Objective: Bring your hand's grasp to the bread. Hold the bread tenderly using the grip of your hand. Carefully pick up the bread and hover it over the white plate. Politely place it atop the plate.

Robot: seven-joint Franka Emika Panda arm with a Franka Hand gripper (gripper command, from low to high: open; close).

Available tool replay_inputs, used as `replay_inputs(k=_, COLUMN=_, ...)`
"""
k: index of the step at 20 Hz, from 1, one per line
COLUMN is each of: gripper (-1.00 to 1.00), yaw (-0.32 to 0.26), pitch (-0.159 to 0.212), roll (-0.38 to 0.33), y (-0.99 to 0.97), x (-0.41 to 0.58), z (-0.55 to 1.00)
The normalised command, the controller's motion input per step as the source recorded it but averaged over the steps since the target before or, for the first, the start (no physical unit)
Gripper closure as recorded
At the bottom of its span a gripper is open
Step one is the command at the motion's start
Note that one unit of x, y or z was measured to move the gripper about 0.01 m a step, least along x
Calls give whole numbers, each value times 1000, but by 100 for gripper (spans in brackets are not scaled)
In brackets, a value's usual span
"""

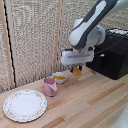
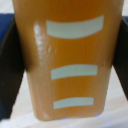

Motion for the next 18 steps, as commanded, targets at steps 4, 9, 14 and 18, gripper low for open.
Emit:
replay_inputs(k=4, gripper=100, yaw=42, pitch=132, roll=5, y=714, x=446, z=735)
replay_inputs(k=9, gripper=100, yaw=32, pitch=107, roll=1, y=853, x=384, z=523)
replay_inputs(k=14, gripper=100, yaw=19, pitch=56, roll=0, y=899, x=345, z=286)
replay_inputs(k=18, gripper=100, yaw=4, pitch=23, roll=-1, y=954, x=259, z=51)
